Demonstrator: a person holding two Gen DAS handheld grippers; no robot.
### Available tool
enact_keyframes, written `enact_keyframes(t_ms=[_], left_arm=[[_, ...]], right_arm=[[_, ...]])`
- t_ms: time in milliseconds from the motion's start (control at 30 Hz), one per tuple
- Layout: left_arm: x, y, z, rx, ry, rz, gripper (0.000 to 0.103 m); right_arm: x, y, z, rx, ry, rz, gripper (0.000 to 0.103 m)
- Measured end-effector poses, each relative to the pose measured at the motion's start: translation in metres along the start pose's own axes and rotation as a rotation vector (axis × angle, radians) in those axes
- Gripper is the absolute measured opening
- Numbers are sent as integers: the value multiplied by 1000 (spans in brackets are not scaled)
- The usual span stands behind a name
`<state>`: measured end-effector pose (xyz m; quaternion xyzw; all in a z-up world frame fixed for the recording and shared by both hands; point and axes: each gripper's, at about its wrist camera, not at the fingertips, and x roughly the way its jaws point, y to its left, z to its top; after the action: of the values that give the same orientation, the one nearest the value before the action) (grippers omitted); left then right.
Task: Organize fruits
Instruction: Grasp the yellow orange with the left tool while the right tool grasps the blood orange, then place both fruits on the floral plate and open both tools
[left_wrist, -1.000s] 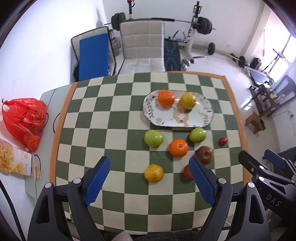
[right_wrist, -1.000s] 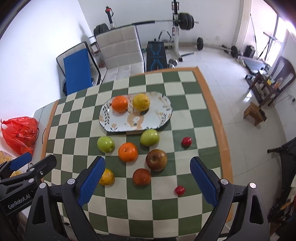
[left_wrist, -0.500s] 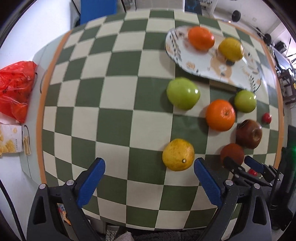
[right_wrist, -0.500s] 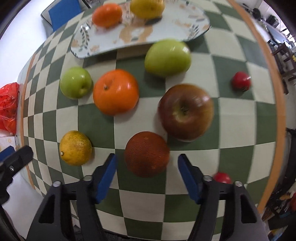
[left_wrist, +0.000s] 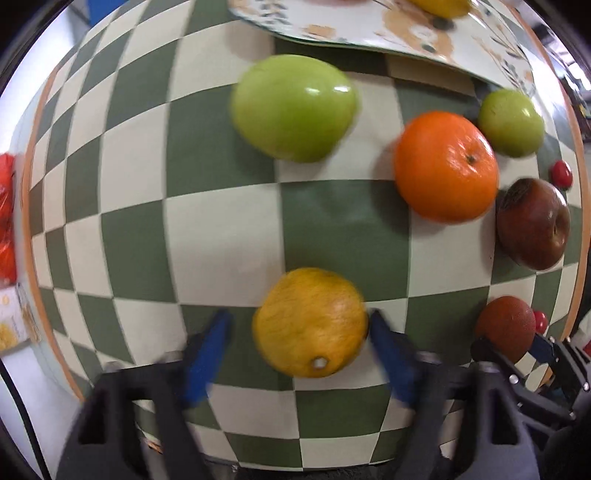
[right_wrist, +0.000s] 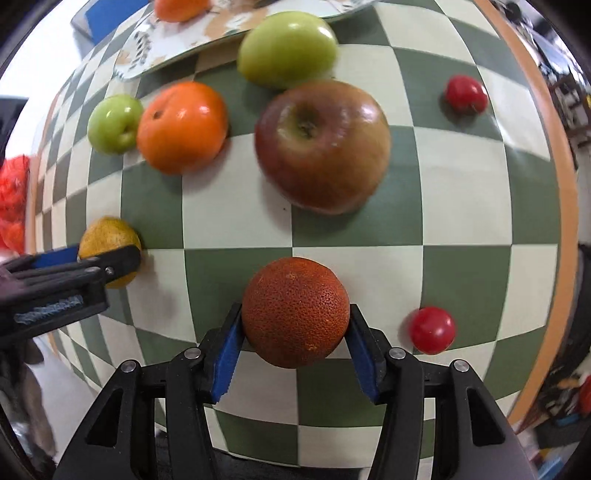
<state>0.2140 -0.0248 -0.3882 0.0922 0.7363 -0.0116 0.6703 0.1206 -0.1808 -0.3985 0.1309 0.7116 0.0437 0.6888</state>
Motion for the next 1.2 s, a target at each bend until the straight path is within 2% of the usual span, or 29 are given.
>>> enact_keyframes(t_ms=[67, 100, 267, 367, 533, 633, 800, 933, 1033, 1200], left_arm=[[0, -8, -5, 27, -5, 54, 56], [1, -10, -8, 32, -9, 56, 56], [6, -17, -32, 26, 16, 20, 56], [5, -17, -41, 15, -13, 15, 56], [1, -5, -41, -30, -9, -33, 56], [-19, 10, -37, -77, -24, -117, 56], [-79, 31, 1, -109, -119, -226, 56], [-111, 43, 61, -131, -156, -283, 56], [-113, 54, 112, -147, -150, -271, 56], [-90, 56, 168, -139, -91, -223, 56]], right_arm=[[3, -4, 0, 27, 25, 26, 58], [4, -6, 0, 42, 30, 41, 58], [9, -8, 0, 27, 37, 49, 58], [6, -7, 9, 17, 30, 46, 57], [-6, -5, 16, 3, 12, 81, 57], [-35, -3, 26, -2, -34, 127, 57], [-91, -7, 64, 12, -144, 190, 57], [-100, -8, 124, 24, -165, 232, 57], [-88, 2, 166, 25, -156, 229, 57], [-52, 26, 215, 16, -128, 203, 57]])
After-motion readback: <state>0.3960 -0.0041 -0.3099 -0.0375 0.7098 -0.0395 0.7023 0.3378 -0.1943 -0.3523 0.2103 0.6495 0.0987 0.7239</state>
